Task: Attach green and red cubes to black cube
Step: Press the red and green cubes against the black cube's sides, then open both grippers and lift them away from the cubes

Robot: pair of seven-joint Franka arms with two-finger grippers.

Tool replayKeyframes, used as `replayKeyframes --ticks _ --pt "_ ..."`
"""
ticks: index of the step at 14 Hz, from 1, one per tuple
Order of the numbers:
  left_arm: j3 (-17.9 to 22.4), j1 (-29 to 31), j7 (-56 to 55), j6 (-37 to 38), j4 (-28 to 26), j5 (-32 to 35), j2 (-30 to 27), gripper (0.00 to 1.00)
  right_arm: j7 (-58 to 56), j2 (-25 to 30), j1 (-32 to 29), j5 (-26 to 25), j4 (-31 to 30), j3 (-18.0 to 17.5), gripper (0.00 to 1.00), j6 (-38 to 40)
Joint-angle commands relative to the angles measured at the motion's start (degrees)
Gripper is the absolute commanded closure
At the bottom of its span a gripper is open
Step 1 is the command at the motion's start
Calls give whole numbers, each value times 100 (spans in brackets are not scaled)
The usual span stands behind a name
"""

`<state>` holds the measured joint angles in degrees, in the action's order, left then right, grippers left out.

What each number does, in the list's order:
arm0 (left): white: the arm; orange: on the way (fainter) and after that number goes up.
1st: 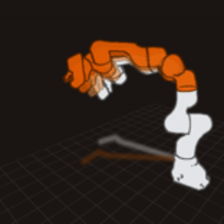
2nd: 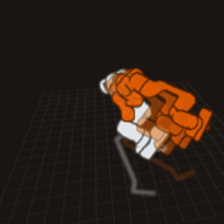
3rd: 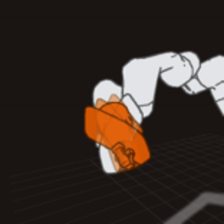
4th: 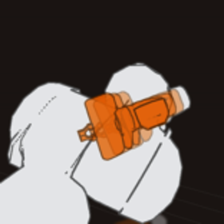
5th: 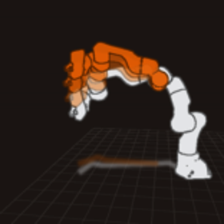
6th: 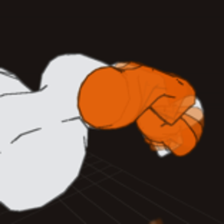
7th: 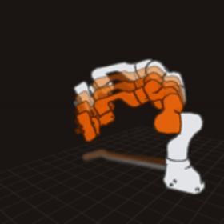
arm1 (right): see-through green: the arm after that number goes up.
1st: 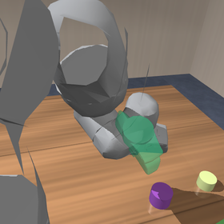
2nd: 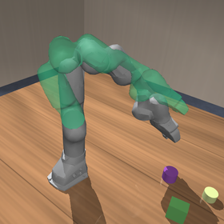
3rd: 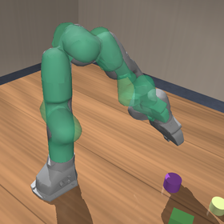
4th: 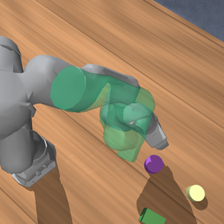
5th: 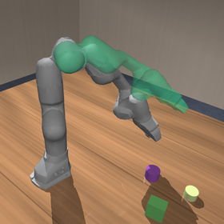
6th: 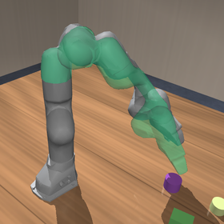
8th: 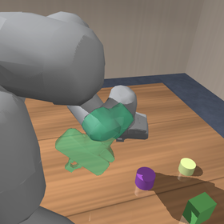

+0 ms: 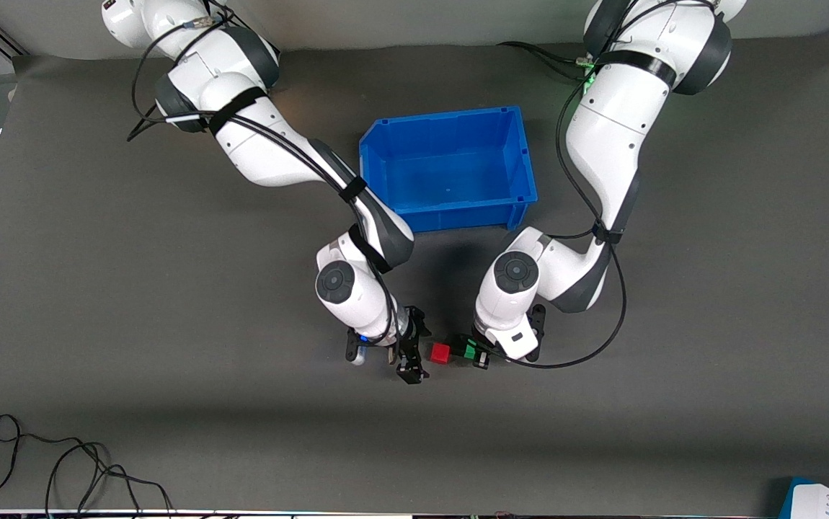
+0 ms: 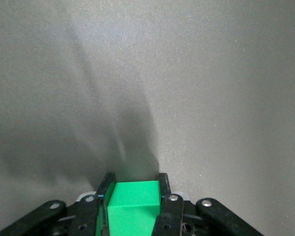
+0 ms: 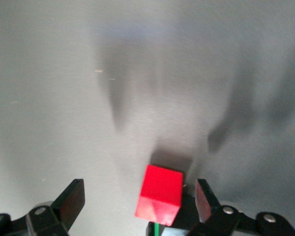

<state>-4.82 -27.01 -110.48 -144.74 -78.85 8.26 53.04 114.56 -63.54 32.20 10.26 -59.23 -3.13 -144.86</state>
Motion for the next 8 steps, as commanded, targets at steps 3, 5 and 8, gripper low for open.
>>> replayKeyframes --ticks 3,5,8 --pt "78 3 52 51 142 202 216 77 -1451 1175 -564 -314 -1255 67 0 124" --pt "78 64 202 235 150 255 172 0 -2442 1623 -854 -262 -1669 67 0 378" --pt "78 240 220 910 308 194 41 0 -4006 2107 -1285 -261 -1759 67 0 1640"
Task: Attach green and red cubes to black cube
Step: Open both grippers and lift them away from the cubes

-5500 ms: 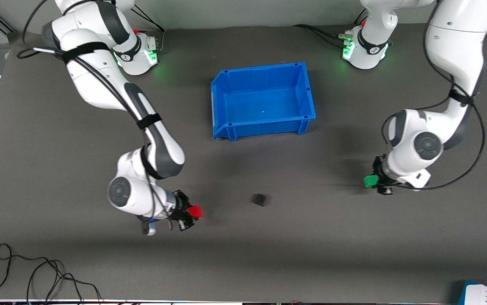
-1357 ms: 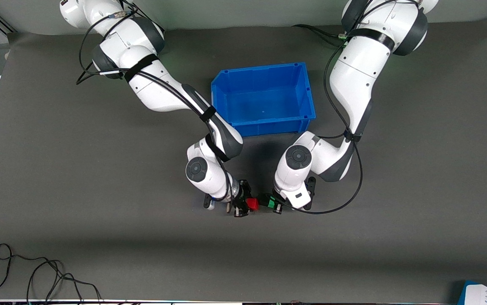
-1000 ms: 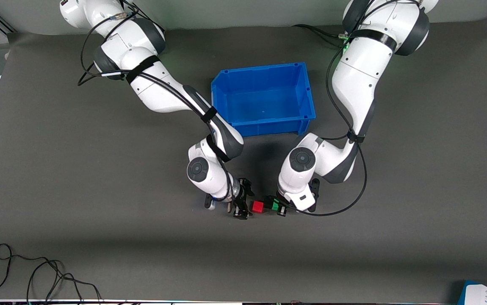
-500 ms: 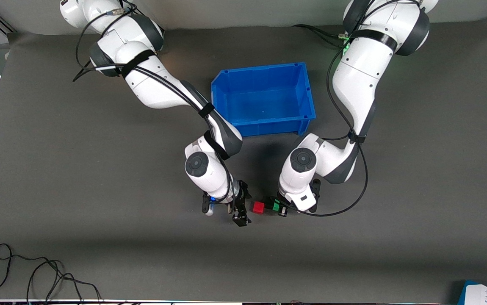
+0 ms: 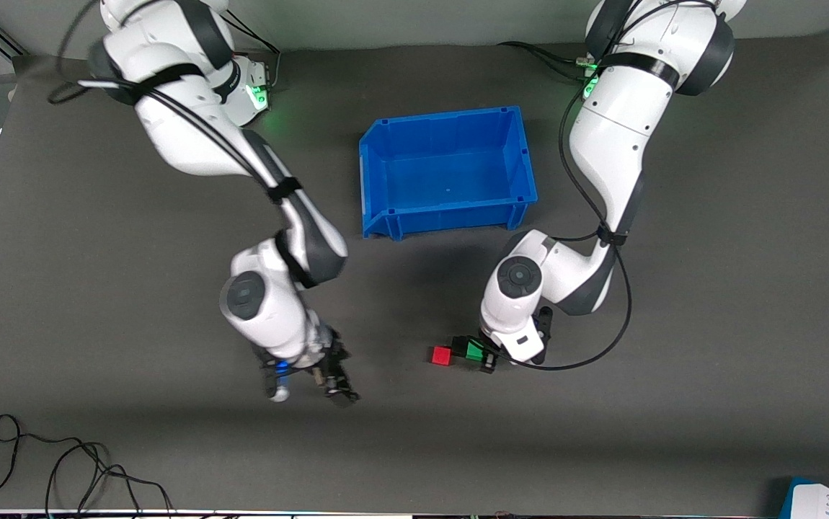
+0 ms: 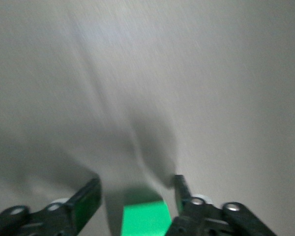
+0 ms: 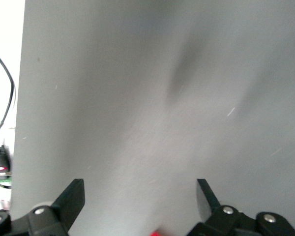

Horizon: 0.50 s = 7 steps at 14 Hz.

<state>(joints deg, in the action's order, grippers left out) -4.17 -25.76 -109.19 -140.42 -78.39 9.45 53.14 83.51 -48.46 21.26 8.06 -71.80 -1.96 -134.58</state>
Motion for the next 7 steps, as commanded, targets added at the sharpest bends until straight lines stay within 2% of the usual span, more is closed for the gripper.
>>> replayKeyframes --ticks 1,4,7 --pt "13 228 99 793 359 65 -49 0 -1507 714 -375 -41 -502 -50 0 896" --pt "-13 764 152 1769 921 127 -181 0 -2599 1311 -850 -32 -817 -42 0 1442" --pt "-14 1186 870 2403 1028 74 -584 0 -4006 2181 -1132 -32 -1721 11 0 1496"
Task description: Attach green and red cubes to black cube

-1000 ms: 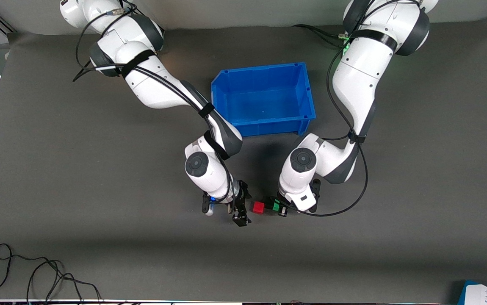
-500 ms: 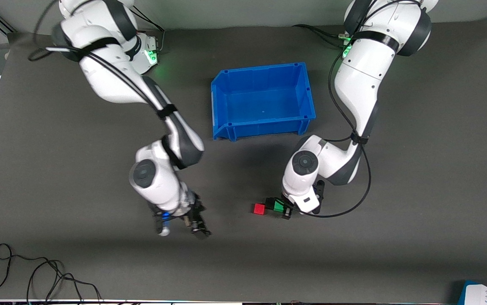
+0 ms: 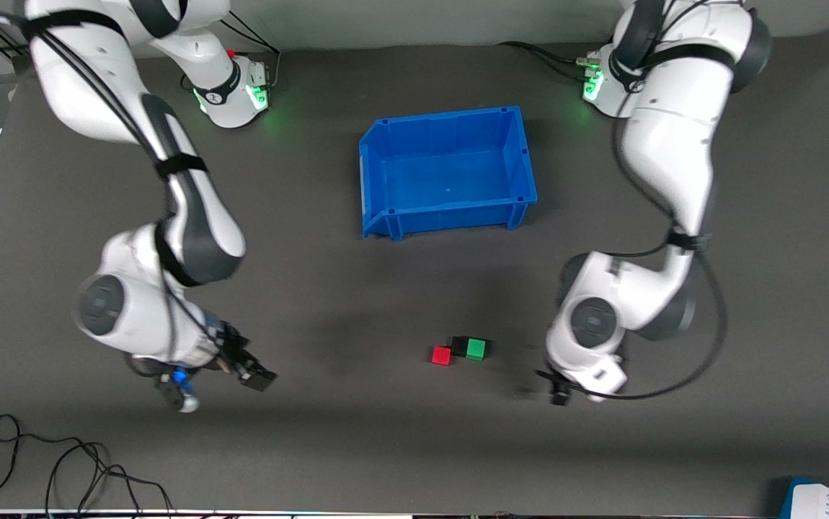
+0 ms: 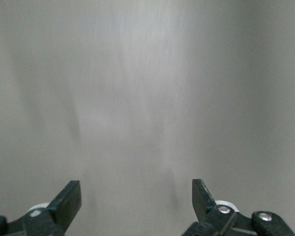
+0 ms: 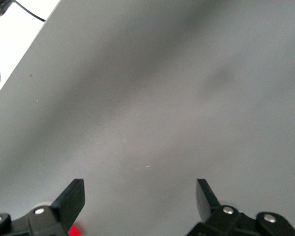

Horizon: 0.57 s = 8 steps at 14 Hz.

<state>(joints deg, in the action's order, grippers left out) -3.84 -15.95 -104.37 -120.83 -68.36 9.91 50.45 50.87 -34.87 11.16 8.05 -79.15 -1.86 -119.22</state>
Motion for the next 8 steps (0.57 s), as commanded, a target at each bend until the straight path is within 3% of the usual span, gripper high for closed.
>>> replayKeyframes --ticks 1,4,8 --pt "-64 354 626 646 24 37 -455 0 -927 1085 -166 -32 -1285 88 0 -39" --pt "-65 732 1294 1051 -37 20 -1026 4 -1621 1754 -176 -67 -1876 273 0 82" --pt "-73 1329 3066 2253 -46 -393 -1817 0 -3193 2089 -176 -102 -1710 685 0 865"
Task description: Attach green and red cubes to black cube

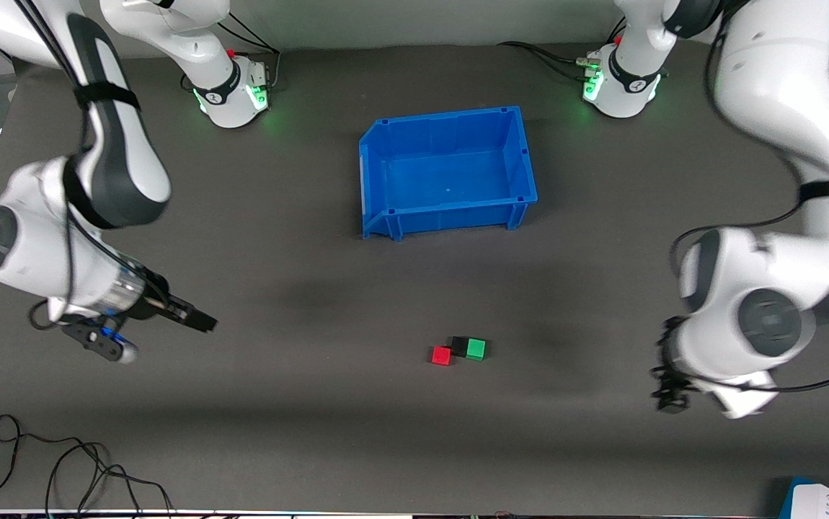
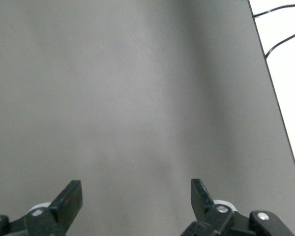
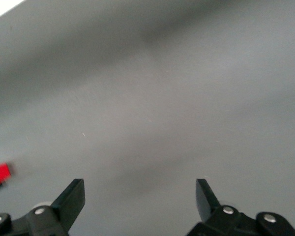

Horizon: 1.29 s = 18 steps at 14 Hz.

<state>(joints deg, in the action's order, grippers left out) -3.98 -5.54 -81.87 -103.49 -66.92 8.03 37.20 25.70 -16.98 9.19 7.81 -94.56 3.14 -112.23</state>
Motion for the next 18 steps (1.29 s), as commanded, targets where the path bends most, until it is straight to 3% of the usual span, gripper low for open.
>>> replayKeyframes --ticks 1,4,6,10,16,18 --pt "-59 473 1213 740 -189 -267 -686 0 -1194 397 22 -78 -159 317 0 253" --pt "-50 949 2530 1407 -189 -416 -1214 0 -2067 739 30 -78 -37 625 0 630" --pt "-41 1168 3322 1848 -172 -417 -1530 0 -2166 776 31 -157 488 644 0 1270" --pt "-24 1433 4808 2586 -145 -496 -2119 0 -2192 784 57 -965 1070 626 0 1607" --pt "-15 1451 6742 3466 12 -487 -2437 0 -2184 767 48 -931 1379 635 0 1915" --pt "-32 1460 6807 3520 57 -461 -2437 0 -2175 767 39 -904 1379 644 0 1915"
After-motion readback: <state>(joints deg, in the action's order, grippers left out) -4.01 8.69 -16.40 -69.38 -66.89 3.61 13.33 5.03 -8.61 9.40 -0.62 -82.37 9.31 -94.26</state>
